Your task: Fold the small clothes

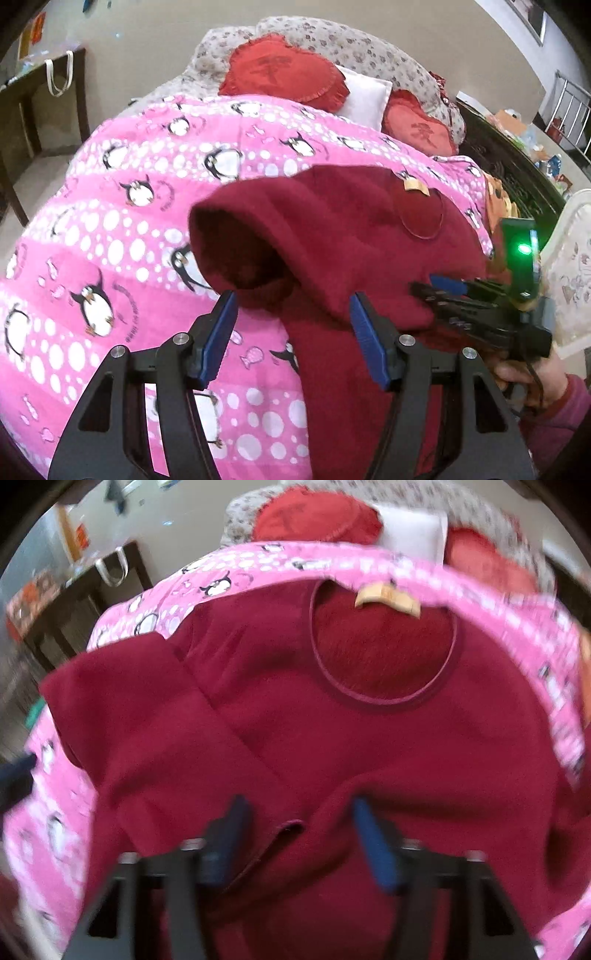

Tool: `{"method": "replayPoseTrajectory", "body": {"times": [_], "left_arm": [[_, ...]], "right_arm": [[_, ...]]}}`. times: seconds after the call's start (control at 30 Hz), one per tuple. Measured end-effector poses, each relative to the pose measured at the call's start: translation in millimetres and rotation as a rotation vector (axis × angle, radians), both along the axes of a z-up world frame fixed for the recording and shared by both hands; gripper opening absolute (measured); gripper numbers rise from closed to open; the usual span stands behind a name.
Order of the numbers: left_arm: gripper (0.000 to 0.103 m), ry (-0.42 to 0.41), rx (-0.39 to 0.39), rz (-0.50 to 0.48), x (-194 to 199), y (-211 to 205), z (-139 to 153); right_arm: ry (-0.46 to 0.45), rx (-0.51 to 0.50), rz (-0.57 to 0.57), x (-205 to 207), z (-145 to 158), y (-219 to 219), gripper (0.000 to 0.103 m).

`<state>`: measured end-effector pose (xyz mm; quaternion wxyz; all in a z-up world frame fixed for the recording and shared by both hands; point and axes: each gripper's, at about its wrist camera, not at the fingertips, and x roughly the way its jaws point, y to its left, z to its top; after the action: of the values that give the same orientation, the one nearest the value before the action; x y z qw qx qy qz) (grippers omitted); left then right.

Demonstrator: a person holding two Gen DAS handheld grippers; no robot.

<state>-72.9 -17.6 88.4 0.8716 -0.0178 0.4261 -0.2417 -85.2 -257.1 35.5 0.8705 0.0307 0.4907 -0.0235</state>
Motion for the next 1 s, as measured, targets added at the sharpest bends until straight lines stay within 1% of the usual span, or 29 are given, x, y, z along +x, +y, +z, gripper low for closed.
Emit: {"method": "replayPoseTrajectory", "body": {"times": [0.03, 0.07, 0.1, 0.23, 0.3, 0.37, 0.4, 0.43, 0.47, 0.5, 0.57, 0.6, 0.67, 0.7, 0.73, 0.77, 0.8, 0.83, 0.87, 0.9, 1.0], "left_arm": [[0.063, -0.016, 0.002, 0.009, 0, 1, 4], [0.063, -0.022, 0.001, 0.016, 1, 3, 6], [0.063, -0.025, -0.003, 0.025, 2, 4, 8], [0.063, -0.012, -0.053, 0.052, 5, 8, 14], [0.063, -0.016, -0.058, 0.054, 5, 7, 16], [0.063, -0.021, -0.05, 0.052, 4, 4, 16], [0.063, -0.019, -0.046, 0.049, 4, 3, 16], [0.063, -0.015, -0.045, 0.044, 4, 1, 15], [0.063, -0.012, -0.043, 0.038, 3, -1, 15], [0.063, -0.011, -0.038, 0.034, 2, -2, 14], [0.063, -0.013, -0.022, 0.027, 1, -3, 13], [0.063, -0.015, -0.015, 0.026, 0, -3, 12], [0.063, -0.014, -0.005, 0.028, 0, 0, 11], [0.063, -0.014, -0.003, 0.033, 0, 2, 11], [0.063, -0.013, -0.004, 0.04, 0, 4, 11], [0.063, -0.013, -0.006, 0.047, 1, 7, 11], [0.063, -0.013, -0.01, 0.06, 3, 11, 11], [0.063, -0.012, -0.015, 0.071, 4, 15, 11], [0.063, -0.012, -0.019, 0.082, 5, 18, 12], [0.063, -0.009, -0.025, 0.098, 8, 23, 12], [0.063, 0.0, -0.061, 0.141, 16, 32, 13]], "right_arm": [[-0.012, 0.019, 0.012, -4, 6, -4, 0.016], [-0.026, 0.045, 0.02, -7, 13, -9, 0.009], [-0.044, 0.065, 0.025, -12, 23, -17, 0.0], [-0.107, 0.029, 0.006, -22, 56, -38, 0.0], [-0.145, 0.011, -0.025, -26, 71, -52, 0.0], [-0.186, 0.066, -0.014, -28, 80, -62, 0.0], [-0.177, 0.109, 0.014, -24, 79, -61, 0.009], [-0.156, 0.128, 0.032, -21, 76, -58, 0.019], [-0.129, 0.146, 0.067, -16, 71, -49, 0.044], [-0.122, 0.15, 0.104, -13, 65, -39, 0.058], [-0.115, 0.123, 0.153, -9, 54, -19, 0.058], [-0.093, 0.103, 0.176, -2, 45, -8, 0.058], [-0.04, 0.11, 0.193, 10, 24, 1, 0.058], [-0.003, 0.11, 0.188, 15, 11, 1, 0.054], [0.028, 0.109, 0.183, 19, 0, 0, 0.045], [0.055, 0.104, 0.18, 21, -9, -1, 0.023], [0.044, 0.09, 0.181, 19, -10, 0, 0.016], [0.03, 0.089, 0.197, 15, -6, 1, 0.007], [0.013, 0.088, 0.215, 11, 2, 2, 0.005], [-0.024, 0.078, 0.223, 5, 14, 1, 0.005], [-0.143, 0.024, 0.199, -11, 56, -16, 0.005]]}}
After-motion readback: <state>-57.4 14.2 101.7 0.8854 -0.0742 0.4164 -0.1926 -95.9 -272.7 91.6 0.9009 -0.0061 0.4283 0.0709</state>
